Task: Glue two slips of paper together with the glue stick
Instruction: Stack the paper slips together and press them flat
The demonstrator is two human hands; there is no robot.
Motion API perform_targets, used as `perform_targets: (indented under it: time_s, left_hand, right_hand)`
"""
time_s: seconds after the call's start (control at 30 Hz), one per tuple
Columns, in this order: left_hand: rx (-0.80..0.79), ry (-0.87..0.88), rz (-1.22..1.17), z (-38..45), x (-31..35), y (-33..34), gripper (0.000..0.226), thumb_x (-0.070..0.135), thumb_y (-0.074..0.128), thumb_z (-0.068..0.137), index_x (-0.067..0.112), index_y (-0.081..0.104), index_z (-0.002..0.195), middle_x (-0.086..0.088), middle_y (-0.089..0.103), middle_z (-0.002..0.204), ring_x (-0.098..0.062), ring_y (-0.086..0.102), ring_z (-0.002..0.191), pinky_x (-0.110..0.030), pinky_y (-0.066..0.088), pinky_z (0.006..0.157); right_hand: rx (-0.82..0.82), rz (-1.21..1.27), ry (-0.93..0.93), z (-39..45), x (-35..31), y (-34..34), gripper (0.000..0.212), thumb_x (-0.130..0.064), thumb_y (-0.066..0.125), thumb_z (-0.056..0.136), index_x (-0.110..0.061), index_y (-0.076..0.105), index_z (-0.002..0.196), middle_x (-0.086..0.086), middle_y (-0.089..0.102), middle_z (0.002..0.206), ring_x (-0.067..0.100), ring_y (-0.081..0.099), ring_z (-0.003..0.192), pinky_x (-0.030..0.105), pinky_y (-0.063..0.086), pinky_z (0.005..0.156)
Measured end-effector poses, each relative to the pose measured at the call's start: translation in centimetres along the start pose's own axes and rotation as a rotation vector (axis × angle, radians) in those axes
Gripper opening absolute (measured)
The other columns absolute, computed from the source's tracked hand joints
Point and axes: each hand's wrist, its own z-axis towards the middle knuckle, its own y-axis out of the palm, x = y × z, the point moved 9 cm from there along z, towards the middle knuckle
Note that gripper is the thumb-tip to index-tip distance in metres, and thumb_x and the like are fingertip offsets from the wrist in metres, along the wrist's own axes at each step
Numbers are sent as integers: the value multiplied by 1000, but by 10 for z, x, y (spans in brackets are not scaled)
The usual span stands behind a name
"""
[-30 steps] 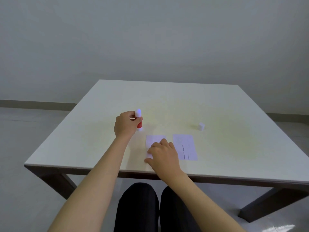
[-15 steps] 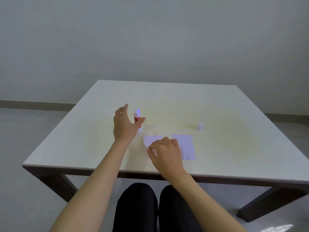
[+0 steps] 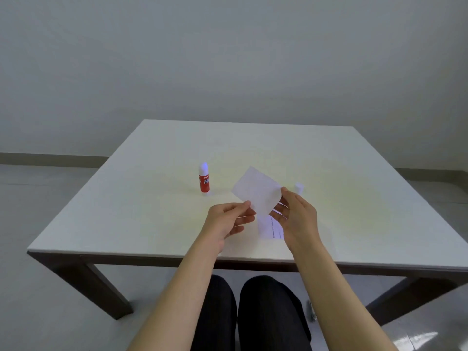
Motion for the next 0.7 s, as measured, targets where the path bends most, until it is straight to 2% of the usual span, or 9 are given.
perform_targets:
  time_s: [0.1,0.23,0.33,0.43,0.57,0.7]
  left_hand:
    - [61,52,32,1,7,0,13,22,68,84,20,69,71,11,74,67,-2,71,65,-22,43,61]
    - [76,128,189,3,19,-4,19,20,65,85,19,66,66,14,70,58,2,67,56,-22,40,60]
    - [97,167,251,6,28,-10,19,20,66,84,18,66,66,10,68,62,1,66,54,-22,41,59]
    - [120,179,292,10,32,-13,16,21,66,85,19,67,68,7,67,65,-1,64,54,-22,41,59]
    - [101,202,434,14,25,-3,17,20,67,83,19,68,66,9,67,63,6,56,44,-18,41,56]
    - [98,219,534,16,17,8,12,18,68,82,12,72,72,6,69,65,1,58,48,-16,46,58]
  right_hand:
    - [-33,-11,6,3,1,-4,14,-13,59,90,-5,70,88,9,70,81,22,69,64,28,56,55]
    - [-113,-137,62,10,-1,-5,22,-23,62,89,-7,71,79,7,73,69,23,72,62,34,60,58]
    - [-186,-327,10,16,-10,-7,15,-13,64,88,-2,70,79,10,70,66,23,73,62,30,60,56]
    - [-290,-526,43,16,-7,-10,10,-6,63,87,0,69,81,12,72,68,20,72,58,27,59,54]
    - [-280,-800,52,19,-3,-27,12,-8,70,83,-1,68,73,9,67,61,13,61,44,22,49,43]
    - [-192,-881,40,25,-2,-43,21,-8,73,79,-3,63,62,7,58,52,9,46,31,17,34,32]
